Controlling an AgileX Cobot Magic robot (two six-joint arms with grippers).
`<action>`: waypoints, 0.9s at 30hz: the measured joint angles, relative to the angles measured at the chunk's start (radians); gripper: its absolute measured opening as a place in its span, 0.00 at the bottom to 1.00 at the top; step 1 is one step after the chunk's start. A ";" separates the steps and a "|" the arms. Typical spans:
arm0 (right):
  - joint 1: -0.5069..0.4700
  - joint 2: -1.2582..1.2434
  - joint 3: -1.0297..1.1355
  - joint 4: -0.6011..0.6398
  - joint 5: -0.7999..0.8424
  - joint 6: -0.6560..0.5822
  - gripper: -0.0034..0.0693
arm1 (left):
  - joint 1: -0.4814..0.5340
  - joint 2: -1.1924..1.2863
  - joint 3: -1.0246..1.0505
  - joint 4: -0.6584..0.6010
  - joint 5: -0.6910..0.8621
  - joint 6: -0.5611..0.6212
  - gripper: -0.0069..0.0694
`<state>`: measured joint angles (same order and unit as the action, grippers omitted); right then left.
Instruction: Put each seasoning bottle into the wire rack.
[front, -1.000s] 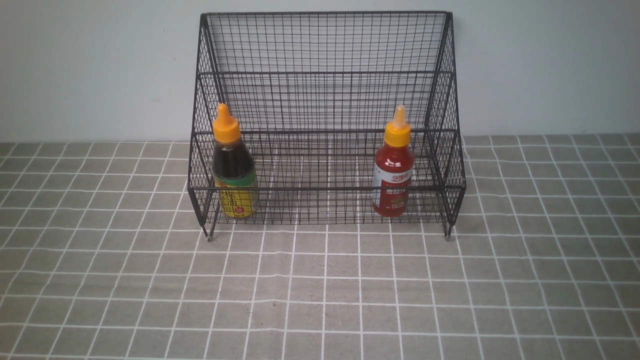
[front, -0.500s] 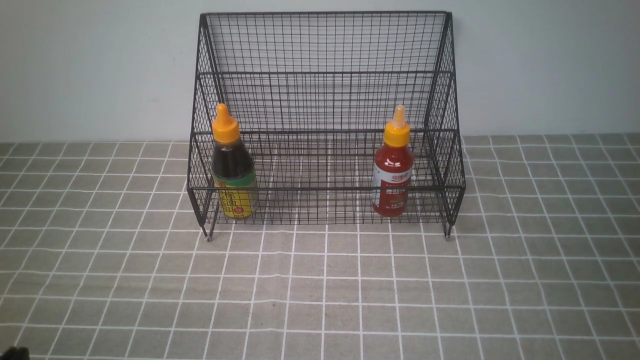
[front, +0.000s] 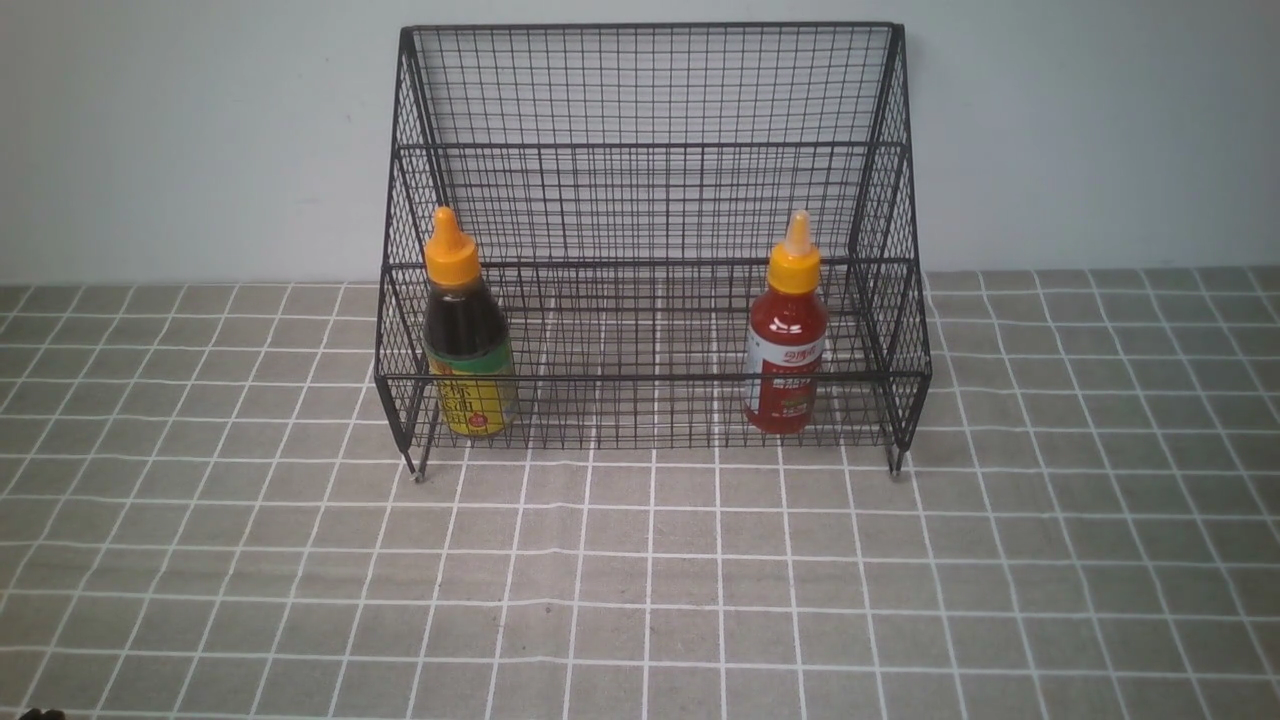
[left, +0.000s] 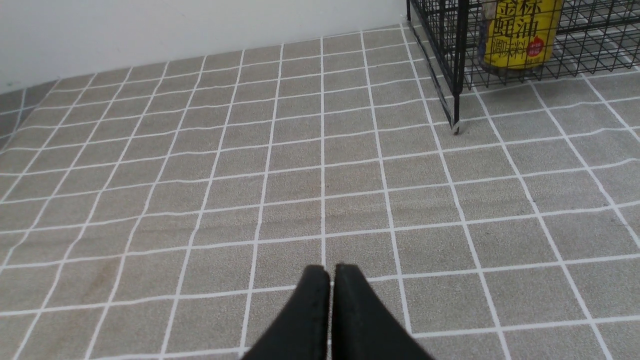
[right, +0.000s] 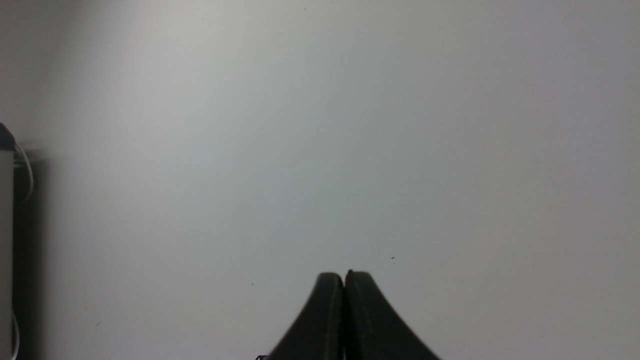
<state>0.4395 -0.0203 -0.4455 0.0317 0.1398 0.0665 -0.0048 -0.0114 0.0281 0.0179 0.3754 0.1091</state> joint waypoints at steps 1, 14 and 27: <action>0.000 0.000 0.000 0.000 0.000 0.000 0.03 | 0.000 0.000 0.000 0.000 0.000 0.000 0.08; 0.000 0.000 0.001 0.000 0.000 0.019 0.03 | 0.000 0.000 0.000 -0.001 0.004 0.000 0.08; 0.000 0.001 0.244 -0.049 0.096 -0.157 0.03 | 0.000 0.000 0.000 -0.003 0.004 0.000 0.08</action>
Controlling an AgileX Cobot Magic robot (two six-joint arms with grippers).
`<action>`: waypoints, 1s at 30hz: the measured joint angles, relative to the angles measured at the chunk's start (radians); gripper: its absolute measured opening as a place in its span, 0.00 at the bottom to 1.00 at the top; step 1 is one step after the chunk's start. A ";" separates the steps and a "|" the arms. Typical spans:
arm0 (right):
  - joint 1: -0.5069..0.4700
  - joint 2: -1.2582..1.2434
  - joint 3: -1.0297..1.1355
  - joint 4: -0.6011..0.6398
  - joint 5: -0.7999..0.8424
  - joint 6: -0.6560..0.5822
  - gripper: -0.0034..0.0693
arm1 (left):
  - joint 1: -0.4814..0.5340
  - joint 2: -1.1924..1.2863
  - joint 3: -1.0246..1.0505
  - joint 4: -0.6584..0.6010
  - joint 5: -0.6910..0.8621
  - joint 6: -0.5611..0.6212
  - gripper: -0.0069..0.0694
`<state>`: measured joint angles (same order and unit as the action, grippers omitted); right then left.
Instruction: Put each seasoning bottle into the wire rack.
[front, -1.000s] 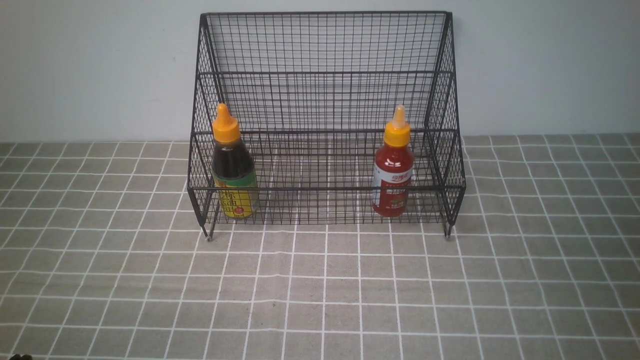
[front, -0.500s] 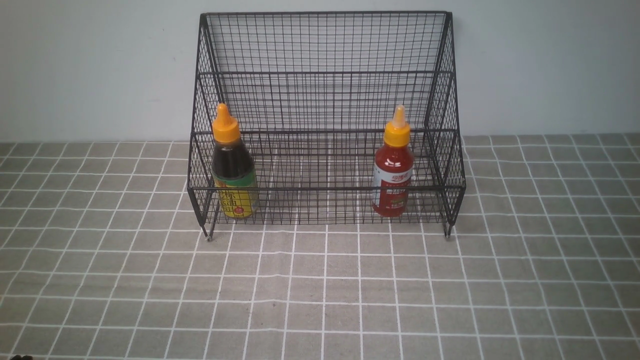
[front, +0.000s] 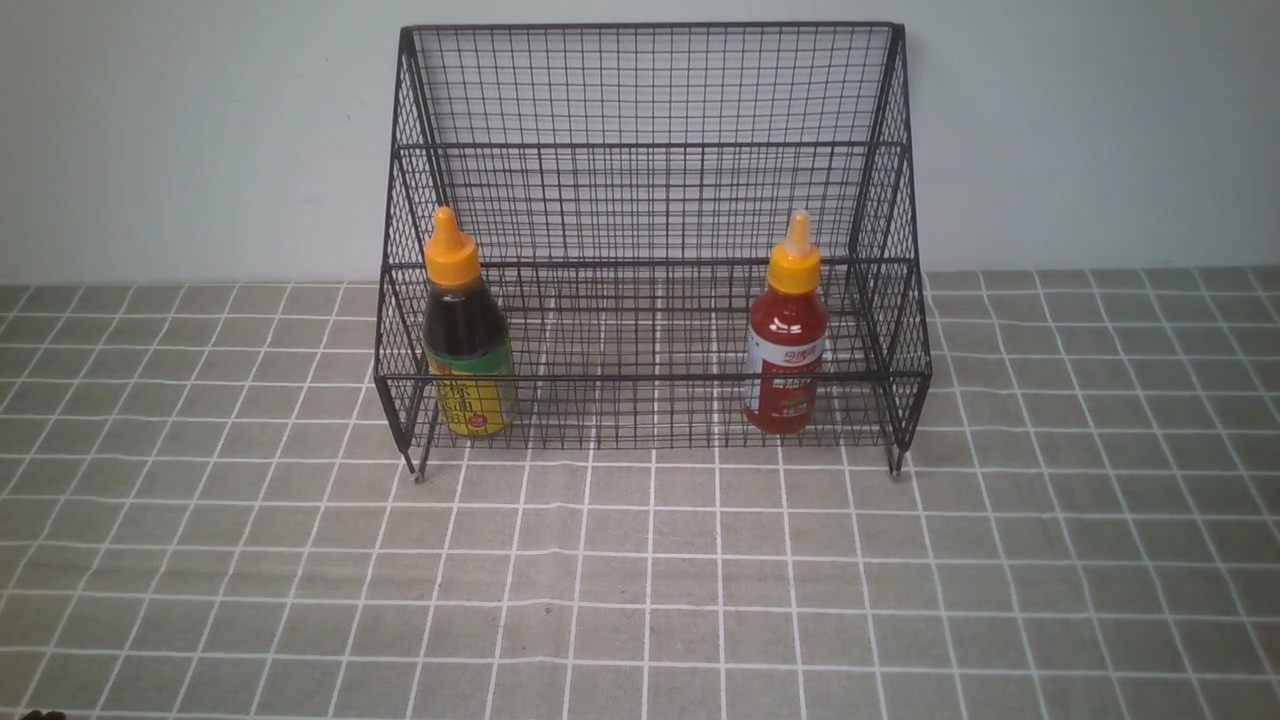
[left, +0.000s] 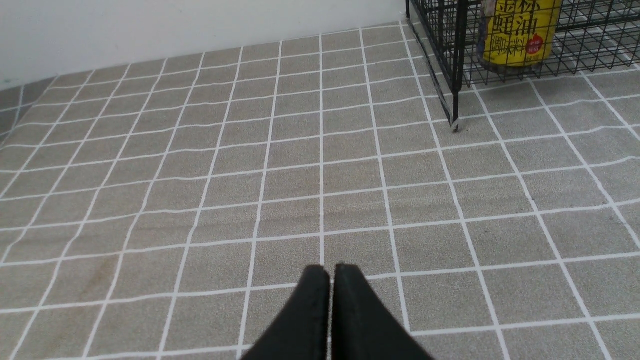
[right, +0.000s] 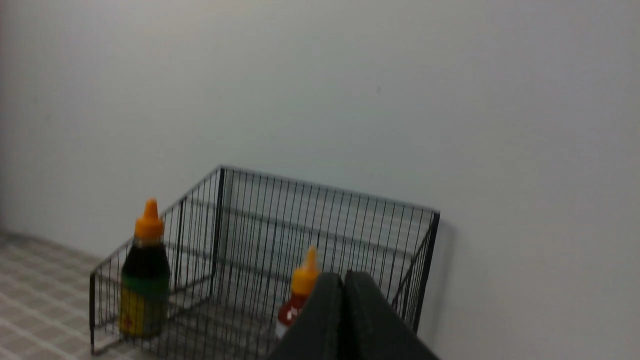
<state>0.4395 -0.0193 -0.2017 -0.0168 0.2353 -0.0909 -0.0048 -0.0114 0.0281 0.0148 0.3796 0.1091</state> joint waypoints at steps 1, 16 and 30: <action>0.000 0.000 0.011 0.000 0.000 -0.001 0.03 | 0.000 0.000 0.000 0.000 0.000 0.000 0.08; -0.371 0.002 0.226 0.011 0.121 0.017 0.03 | 0.000 0.000 -0.001 0.000 0.000 0.000 0.08; -0.458 0.002 0.225 0.017 0.131 0.091 0.03 | 0.000 0.000 -0.001 0.000 0.000 0.000 0.08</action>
